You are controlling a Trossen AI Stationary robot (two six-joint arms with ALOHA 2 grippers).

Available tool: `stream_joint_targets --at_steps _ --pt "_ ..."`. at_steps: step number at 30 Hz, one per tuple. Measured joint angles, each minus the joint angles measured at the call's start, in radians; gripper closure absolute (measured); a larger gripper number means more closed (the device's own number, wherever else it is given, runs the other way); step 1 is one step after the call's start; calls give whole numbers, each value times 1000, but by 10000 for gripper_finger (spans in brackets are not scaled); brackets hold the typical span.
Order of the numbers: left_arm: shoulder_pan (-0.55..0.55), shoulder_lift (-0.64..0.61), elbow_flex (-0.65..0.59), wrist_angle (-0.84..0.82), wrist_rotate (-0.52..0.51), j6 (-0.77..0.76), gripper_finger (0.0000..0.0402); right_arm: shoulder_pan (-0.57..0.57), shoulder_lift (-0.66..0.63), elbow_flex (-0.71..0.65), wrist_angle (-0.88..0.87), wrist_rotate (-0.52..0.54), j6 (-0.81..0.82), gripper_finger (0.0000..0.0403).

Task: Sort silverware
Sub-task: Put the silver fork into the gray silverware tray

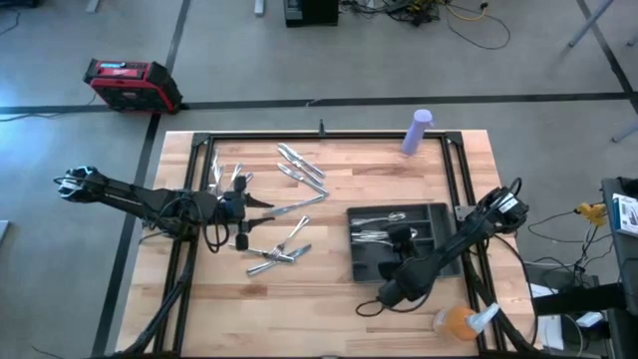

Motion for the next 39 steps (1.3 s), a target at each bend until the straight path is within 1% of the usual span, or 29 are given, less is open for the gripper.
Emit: stream_joint_targets --at_steps 2,5,7,9,11,16,18,24,28,30,33,36,39 --pt "0 0 0 0 -1 0 281 8 0 0 -22 50 4 403" --pt "0 1 -2 9 -2 -2 282 33 0 1 -110 170 92 403" --pt "0 4 -8 25 -2 -5 281 57 0 1 -114 208 121 403" --pt "0 12 -10 35 -3 -13 279 78 0 -8 -102 203 104 403" --pt "0 19 -10 46 -3 -17 278 95 13 -15 -71 195 50 403" --pt "0 37 -10 61 -4 -26 283 120 86 -24 -48 196 -105 403" --pt "0 40 -10 72 -5 -29 282 121 104 -31 -56 196 -134 403" --pt "0 41 -9 90 -5 -37 277 119 116 -50 -56 194 -124 403" --pt "0 41 -9 99 -5 -37 278 102 118 -46 -49 184 -74 403" --pt "0 41 -9 98 -5 -37 281 86 118 -41 -34 176 -74 400" --pt "0 41 -9 100 -5 -37 283 57 118 -40 23 166 -90 381" --pt "0 41 -9 100 -5 -37 284 28 118 -40 94 156 -172 348" --pt "0 41 -9 99 -5 -37 283 5 115 -35 122 175 -219 313"
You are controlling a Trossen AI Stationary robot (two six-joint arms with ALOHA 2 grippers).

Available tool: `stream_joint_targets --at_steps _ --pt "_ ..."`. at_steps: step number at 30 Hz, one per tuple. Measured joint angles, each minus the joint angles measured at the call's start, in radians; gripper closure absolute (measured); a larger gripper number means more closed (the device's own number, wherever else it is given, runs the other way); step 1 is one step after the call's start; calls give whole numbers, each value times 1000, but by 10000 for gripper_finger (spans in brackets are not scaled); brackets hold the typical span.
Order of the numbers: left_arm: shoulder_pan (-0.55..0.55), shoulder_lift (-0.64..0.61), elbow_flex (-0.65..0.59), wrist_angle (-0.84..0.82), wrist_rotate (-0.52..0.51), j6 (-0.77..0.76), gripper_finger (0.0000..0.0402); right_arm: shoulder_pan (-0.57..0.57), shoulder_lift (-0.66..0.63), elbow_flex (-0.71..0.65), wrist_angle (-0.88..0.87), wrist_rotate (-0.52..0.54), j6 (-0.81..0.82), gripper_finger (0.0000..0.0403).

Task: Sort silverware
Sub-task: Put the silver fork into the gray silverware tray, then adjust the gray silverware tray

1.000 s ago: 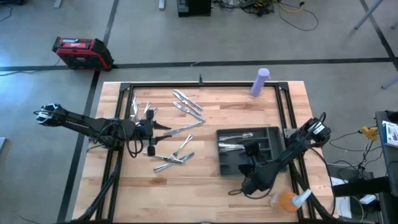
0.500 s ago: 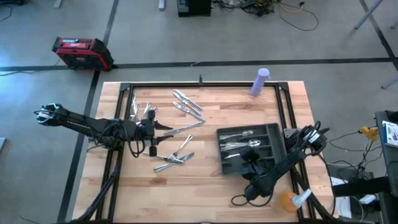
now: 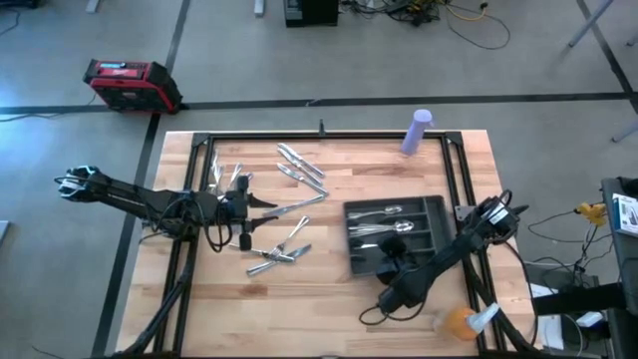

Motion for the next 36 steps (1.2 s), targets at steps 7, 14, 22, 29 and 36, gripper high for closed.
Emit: stream_joint_targets --at_steps 7,14,22,29,36 --pt "0 1 0 -22 0 0 276 -61 -4 1 26 34 -46 249" --pt "0 1 0 -38 0 0 283 -133 -12 9 94 56 -89 240" --pt "0 2 -1 -47 0 -8 284 -163 -125 76 88 -131 -59 249" --pt "0 3 -1 -52 1 -11 284 -163 -203 78 43 -217 28 229" --pt "0 4 -1 -52 1 -12 284 -154 -237 80 4 -233 127 219"
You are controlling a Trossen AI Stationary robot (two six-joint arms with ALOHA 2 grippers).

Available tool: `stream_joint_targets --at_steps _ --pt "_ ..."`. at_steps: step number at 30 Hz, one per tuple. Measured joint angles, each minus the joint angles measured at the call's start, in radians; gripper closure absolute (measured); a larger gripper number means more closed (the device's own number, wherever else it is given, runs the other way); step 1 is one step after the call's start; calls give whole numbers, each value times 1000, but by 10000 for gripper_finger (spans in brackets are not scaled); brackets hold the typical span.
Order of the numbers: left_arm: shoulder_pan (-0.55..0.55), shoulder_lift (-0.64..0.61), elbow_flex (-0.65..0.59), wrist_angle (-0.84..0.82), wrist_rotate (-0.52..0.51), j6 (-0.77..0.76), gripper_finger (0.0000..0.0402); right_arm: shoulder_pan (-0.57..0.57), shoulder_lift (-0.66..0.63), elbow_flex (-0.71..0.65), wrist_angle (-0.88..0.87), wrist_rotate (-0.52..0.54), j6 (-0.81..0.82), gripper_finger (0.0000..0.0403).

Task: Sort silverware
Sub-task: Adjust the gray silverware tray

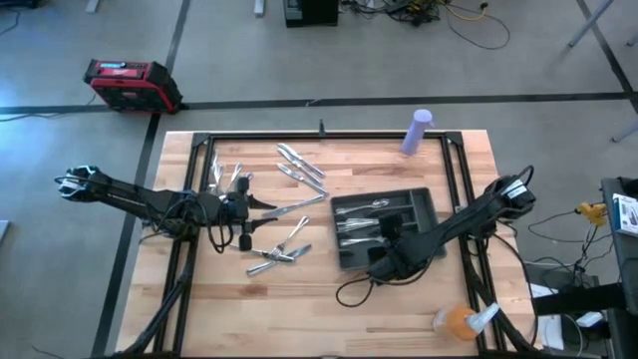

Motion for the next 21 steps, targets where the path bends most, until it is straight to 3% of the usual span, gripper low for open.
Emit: stream_joint_targets --at_steps 8,14,18,21 --pt "0 1 0 0 0 1 284 33 4 0 126 -162 93 217" --pt "0 0 0 0 0 3 284 34 4 -1 349 -312 144 224" --pt "0 -1 0 1 0 3 284 33 4 -1 446 -421 161 250" --pt "0 1 0 1 0 4 284 31 4 -6 478 -456 160 292"
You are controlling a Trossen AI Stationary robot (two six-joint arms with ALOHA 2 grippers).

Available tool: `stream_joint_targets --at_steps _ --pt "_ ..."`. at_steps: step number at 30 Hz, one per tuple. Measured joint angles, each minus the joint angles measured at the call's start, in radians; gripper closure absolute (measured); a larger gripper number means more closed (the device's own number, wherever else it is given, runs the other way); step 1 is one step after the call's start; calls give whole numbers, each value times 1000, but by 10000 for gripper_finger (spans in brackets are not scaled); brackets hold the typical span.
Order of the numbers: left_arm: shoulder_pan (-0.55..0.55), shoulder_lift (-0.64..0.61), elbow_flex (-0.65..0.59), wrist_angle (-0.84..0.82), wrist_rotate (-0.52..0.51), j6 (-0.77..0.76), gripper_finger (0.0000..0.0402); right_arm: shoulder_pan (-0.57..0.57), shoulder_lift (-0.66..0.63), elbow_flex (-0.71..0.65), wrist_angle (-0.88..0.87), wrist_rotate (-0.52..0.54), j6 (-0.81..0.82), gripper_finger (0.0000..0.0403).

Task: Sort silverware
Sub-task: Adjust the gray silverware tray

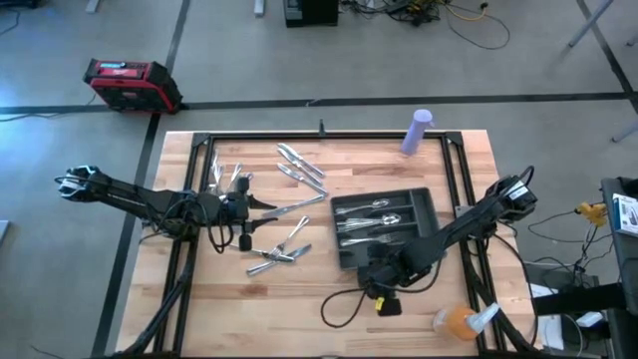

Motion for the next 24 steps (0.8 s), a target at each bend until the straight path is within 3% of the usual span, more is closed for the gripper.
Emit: stream_joint_targets --at_steps 4,6,13,18,24 --pt "0 0 0 -3 5 0 284 -30 14 -29 -8 -6 -38 376" --pt "0 0 0 -9 7 13 284 -57 26 -49 12 -41 -85 394" --pt "-1 -2 0 -38 8 24 284 -175 79 -90 20 -108 -168 396" --pt "0 -1 0 -90 2 19 284 -281 76 -98 -3 -27 -278 400" --pt "0 19 0 -196 -78 -54 284 -414 72 -76 -61 13 -383 400"
